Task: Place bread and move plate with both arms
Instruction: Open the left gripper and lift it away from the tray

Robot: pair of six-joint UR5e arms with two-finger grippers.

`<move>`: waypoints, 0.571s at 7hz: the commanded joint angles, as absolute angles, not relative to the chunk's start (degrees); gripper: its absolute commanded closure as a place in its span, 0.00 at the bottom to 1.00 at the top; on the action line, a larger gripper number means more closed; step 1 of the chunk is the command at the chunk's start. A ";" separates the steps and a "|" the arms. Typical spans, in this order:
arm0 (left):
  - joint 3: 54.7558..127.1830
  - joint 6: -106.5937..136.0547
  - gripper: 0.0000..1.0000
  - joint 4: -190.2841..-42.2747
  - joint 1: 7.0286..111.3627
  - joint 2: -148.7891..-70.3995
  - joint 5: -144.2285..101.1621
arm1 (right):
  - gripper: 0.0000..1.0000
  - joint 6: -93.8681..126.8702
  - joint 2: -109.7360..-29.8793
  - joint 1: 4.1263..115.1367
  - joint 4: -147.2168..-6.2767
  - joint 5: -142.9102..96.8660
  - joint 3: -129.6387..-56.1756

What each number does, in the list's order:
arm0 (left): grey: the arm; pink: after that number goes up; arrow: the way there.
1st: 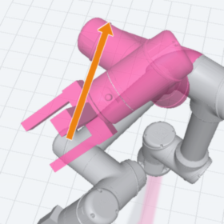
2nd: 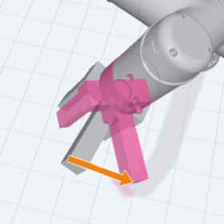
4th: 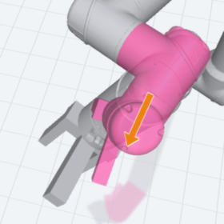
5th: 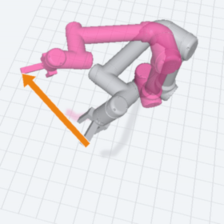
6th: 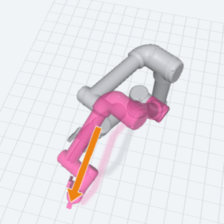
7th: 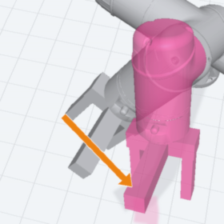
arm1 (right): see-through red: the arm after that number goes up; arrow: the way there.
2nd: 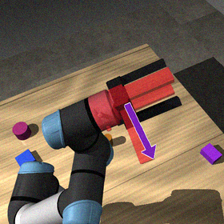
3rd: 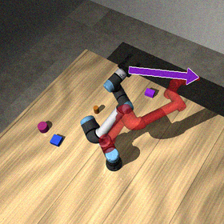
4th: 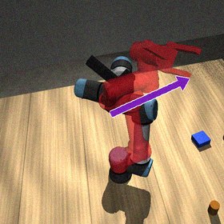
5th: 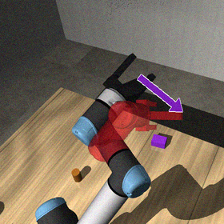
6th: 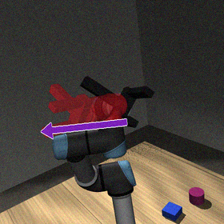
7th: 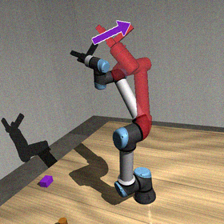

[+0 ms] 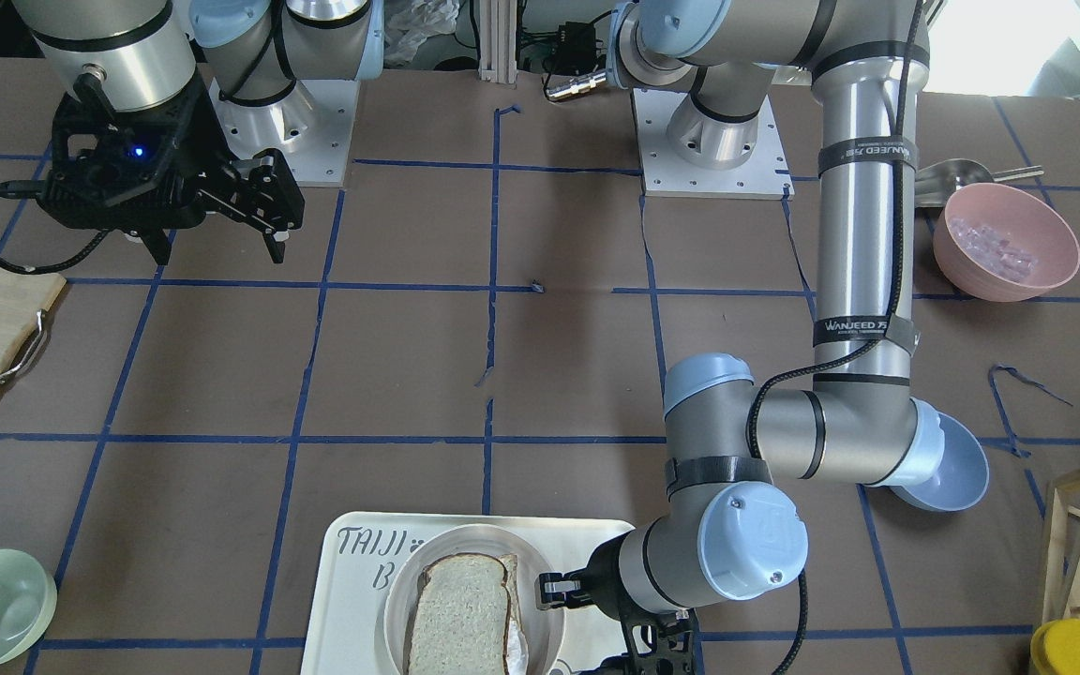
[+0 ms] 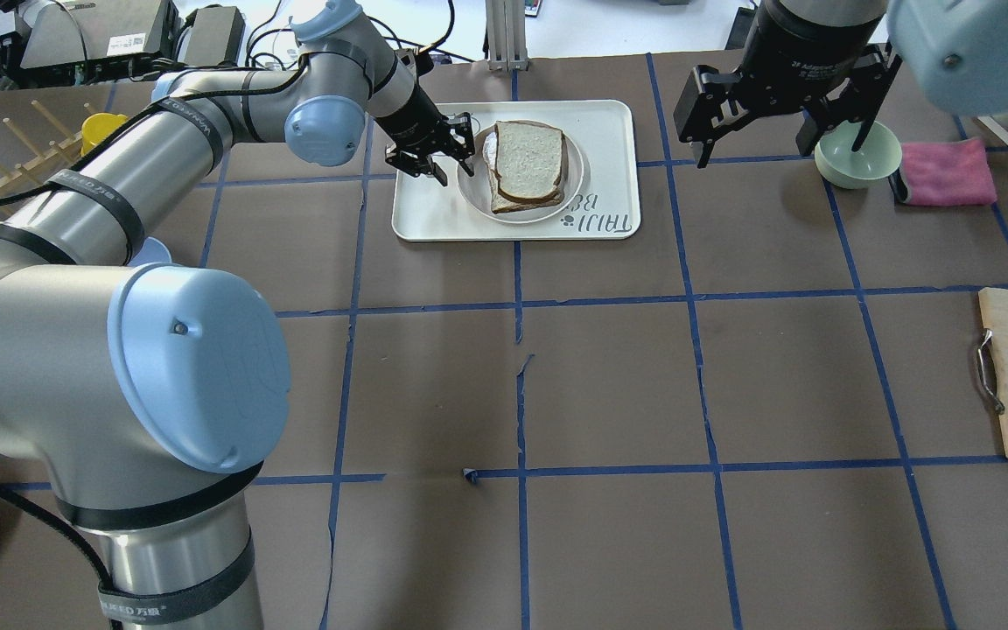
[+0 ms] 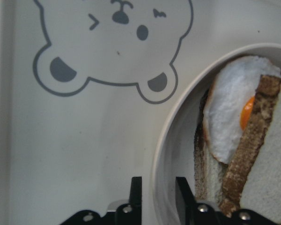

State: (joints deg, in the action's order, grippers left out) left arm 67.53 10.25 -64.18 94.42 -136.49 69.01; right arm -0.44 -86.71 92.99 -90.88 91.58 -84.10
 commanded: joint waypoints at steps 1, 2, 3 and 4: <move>67.59 10.20 0.00 -69.22 94.31 -133.09 70.56 | 0.00 -0.44 -86.66 92.99 -90.88 91.58 -84.11; 68.02 9.59 0.00 -71.95 94.39 -130.28 75.45 | 0.00 -0.44 -86.75 92.99 -90.88 91.58 -84.11; 68.90 8.88 0.00 -74.59 93.79 -127.47 75.93 | 0.00 -0.44 -86.75 92.99 -90.88 91.58 -84.11; 69.25 8.62 0.00 -79.75 93.17 -123.79 77.24 | 0.00 -0.44 -86.75 92.99 -90.88 91.58 -84.02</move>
